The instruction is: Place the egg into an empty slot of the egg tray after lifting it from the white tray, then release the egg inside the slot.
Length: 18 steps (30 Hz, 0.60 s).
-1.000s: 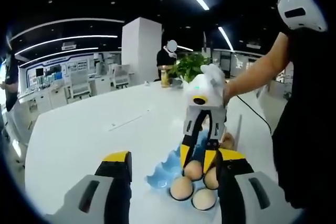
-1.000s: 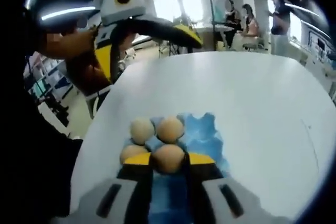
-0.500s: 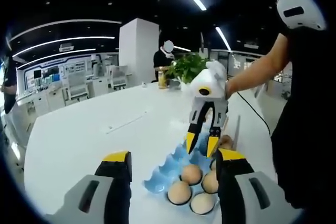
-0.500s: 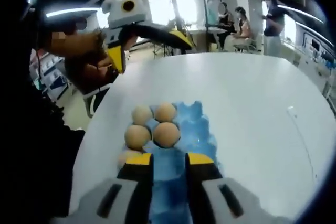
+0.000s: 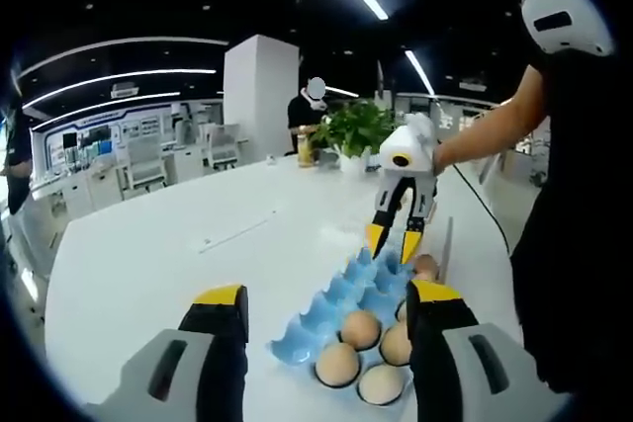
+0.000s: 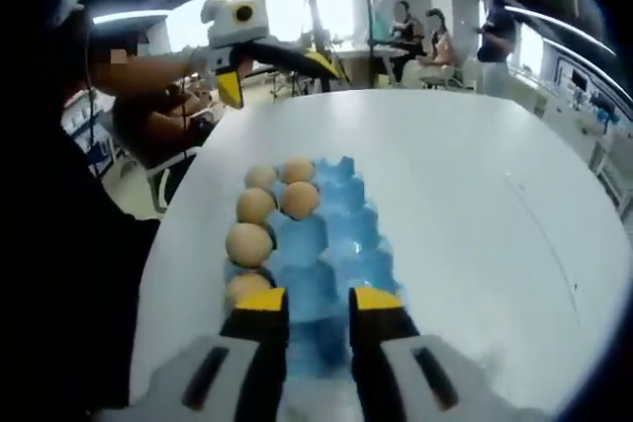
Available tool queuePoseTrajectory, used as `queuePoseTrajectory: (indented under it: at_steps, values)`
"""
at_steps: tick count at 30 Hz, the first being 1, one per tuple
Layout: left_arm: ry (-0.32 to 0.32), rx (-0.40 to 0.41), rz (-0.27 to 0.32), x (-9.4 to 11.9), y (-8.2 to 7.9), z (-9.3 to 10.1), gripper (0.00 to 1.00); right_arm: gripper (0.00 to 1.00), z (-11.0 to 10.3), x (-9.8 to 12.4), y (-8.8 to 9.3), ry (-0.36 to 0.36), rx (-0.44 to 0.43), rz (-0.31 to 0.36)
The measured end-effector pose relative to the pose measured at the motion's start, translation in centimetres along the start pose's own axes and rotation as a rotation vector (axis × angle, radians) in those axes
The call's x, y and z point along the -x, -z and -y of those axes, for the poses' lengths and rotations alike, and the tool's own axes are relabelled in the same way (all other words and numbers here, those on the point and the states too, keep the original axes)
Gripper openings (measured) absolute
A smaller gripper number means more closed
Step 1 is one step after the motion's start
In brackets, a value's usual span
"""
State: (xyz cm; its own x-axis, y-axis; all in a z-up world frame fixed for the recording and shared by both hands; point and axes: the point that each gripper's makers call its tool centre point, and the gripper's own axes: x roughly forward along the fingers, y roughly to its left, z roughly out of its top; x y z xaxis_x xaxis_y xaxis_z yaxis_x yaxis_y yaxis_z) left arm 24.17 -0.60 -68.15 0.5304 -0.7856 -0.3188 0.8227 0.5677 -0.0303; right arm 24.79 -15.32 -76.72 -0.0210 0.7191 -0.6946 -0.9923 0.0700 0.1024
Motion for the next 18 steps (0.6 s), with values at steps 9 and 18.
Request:
queuePoseTrajectory:
  at_steps: [9, 18]
  values:
    - [0.006, 0.0, -0.005, -0.2, 0.1, 0.1, 0.65, 0.25, 0.7, 3.8, 4.3, 0.064, -0.051, -0.05]
    - [0.011, -0.001, 0.0, -0.4, -0.1, 0.2, 0.65, 0.25, 1.3, 7.0, 7.4, 0.126, -0.086, -0.097]
